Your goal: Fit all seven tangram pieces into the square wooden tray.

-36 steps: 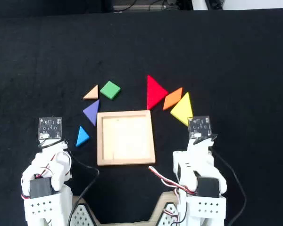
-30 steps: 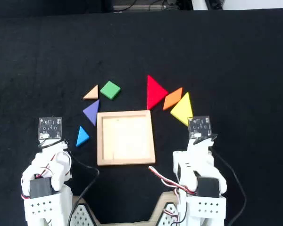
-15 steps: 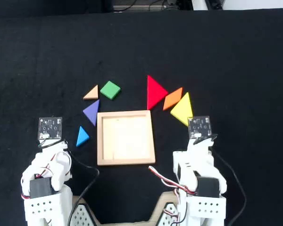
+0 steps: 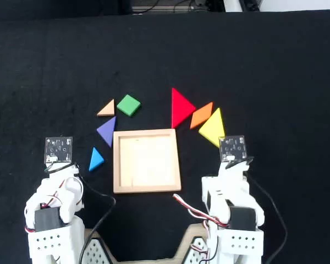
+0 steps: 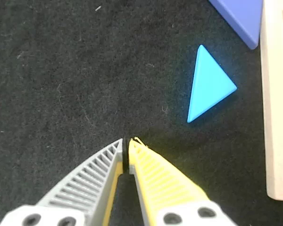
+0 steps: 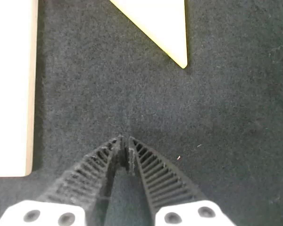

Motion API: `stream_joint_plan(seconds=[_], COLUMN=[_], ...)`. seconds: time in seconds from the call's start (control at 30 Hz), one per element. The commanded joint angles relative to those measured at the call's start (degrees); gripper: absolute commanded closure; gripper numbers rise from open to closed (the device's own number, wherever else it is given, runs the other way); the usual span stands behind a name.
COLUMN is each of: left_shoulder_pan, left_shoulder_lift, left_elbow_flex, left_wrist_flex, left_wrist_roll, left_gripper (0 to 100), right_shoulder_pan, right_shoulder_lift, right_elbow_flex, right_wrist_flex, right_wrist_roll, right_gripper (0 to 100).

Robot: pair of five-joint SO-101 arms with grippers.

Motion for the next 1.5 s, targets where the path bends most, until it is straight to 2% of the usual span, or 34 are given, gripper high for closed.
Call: stream_joint_plan(seconds=[0.0, 0.33, 0.47, 0.7, 0.77, 0.9, 1.0, 1.23, 1.47], left_shoulder_pan=[0.48, 0.13, -1.01, -1.98, -2.42, -2.42, -1.98, -2.15, -2.42], left_shoulder_lift=[-0.44, -0.53, -0.53, -0.53, -0.53, -0.53, -0.53, -0.44, -0.35], left_elbow_flex=[1.01, -1.63, -10.33, -25.54, -28.09, -30.99, -33.27, -35.12, -36.09], left_wrist_flex=[0.18, -0.35, -4.75, -5.19, -5.19, -5.19, -5.10, -1.67, -4.22], left_wrist_roll=[0.09, 0.35, 0.18, 0.09, 0.09, 0.44, 0.44, 0.35, 0.44], left_gripper=[97, 97, 97, 97, 97, 97, 97, 97, 97], right_shoulder_pan=[0.79, -1.67, -1.67, -1.67, -1.67, -1.67, -1.67, -1.67, -1.67], right_shoulder_lift=[-4.00, -4.18, -4.18, -4.18, -4.18, -4.18, -4.18, -4.18, -3.82], right_elbow_flex=[-0.22, -1.01, -11.65, -31.34, -33.27, -33.45, -33.45, -33.45, -33.36], right_wrist_flex=[0.35, 0.26, -2.55, -3.52, -5.71, -7.74, -7.74, -7.74, -7.65], right_wrist_roll=[-0.18, 0.18, 0.18, 0.35, 3.16, 19.16, 26.90, 26.20, 25.67], right_gripper=[98.7, 98.7, 98.7, 98.6, 98.6, 98.6, 98.6, 98.6, 98.6])
